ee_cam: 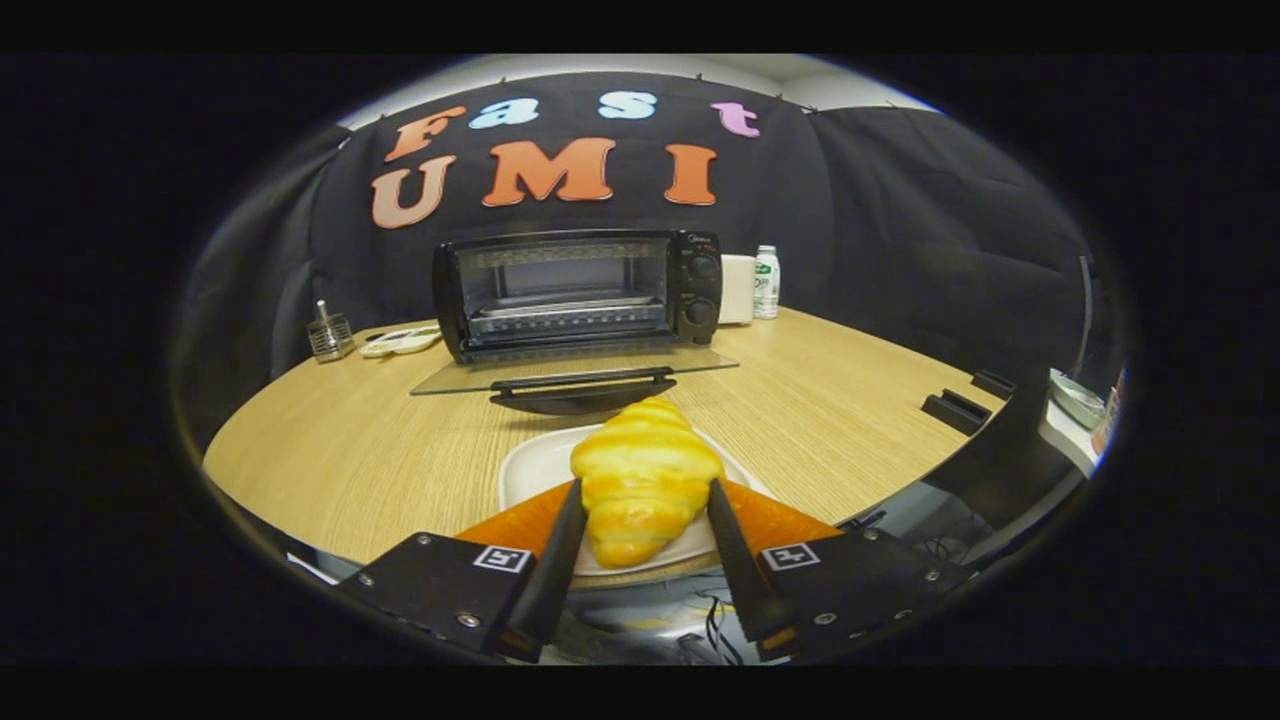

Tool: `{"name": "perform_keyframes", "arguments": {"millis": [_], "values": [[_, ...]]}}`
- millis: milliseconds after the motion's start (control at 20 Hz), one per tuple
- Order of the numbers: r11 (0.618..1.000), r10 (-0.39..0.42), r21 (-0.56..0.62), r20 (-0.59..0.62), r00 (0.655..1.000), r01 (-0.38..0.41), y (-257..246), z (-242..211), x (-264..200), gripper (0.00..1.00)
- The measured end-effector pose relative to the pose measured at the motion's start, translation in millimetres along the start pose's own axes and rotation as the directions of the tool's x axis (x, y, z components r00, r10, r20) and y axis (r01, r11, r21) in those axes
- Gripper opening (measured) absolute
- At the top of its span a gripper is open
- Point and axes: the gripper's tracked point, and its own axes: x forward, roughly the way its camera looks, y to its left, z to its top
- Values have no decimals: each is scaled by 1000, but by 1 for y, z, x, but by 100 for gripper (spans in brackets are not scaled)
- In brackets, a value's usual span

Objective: Open the toaster oven, put the food inside, and close the toaster oven door.

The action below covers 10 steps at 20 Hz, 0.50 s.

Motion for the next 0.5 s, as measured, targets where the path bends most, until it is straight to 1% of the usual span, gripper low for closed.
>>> {"name": "perform_keyframes", "arguments": {"millis": [100, 250, 300, 500], "values": [[1000, 7, 0, 11, 1000, -7, -2, 10, -5, 67], [1000, 23, -7, 32, 999, -23, -2, 24, -16, 67], [1000, 26, -8, 42, 999, -26, -3, 29, -19, 63], [999, 44, -23, 86, 995, -43, -1, 55, -30, 63]]}}
